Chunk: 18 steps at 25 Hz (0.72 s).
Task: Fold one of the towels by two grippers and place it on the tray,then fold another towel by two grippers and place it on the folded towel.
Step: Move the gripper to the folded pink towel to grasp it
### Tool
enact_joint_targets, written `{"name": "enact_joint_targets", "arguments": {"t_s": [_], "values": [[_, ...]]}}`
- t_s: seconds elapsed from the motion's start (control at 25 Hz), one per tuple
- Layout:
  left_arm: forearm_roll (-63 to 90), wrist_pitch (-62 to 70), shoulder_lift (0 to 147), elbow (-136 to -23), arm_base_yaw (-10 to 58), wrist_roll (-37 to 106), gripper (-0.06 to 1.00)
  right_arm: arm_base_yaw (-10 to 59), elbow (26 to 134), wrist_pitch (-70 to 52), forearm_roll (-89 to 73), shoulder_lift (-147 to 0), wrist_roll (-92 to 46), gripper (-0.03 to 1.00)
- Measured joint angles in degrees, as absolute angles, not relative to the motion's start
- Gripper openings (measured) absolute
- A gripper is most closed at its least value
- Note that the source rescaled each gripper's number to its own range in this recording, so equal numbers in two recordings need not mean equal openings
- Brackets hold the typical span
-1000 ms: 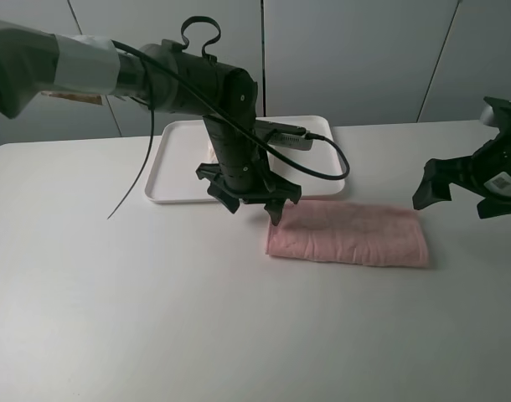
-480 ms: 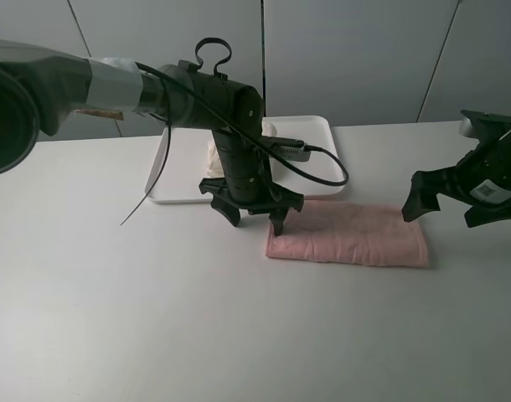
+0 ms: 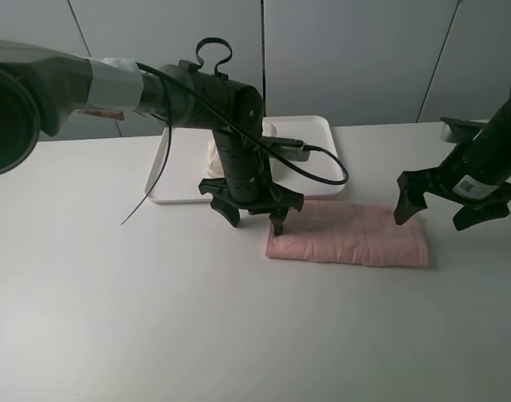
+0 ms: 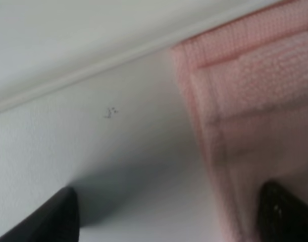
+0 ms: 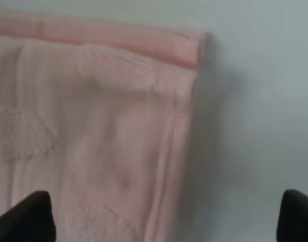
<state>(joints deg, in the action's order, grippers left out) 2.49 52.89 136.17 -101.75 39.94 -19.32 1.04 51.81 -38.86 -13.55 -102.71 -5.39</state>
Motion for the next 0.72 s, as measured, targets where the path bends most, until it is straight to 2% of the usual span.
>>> {"name": "enact_joint_targets", "arguments": {"t_s": [0.32, 0.56, 0.72], "values": [[2.49, 52.89, 136.17, -101.75, 39.94, -19.32, 0.92, 1.04, 51.81, -38.73, -11.47, -107.21, -2.82, 0.84], [2.49, 52.89, 136.17, -101.75, 39.94, -19.32, 0.92, 1.57, 51.94, -38.73, -11.35, -108.61, -2.52, 0.83], [2.38, 52.79, 136.17, -101.75, 39.94, -19.32, 0.92, 4.46, 52.2, -37.97, -10.54, -108.98, -1.43, 0.82]]}}
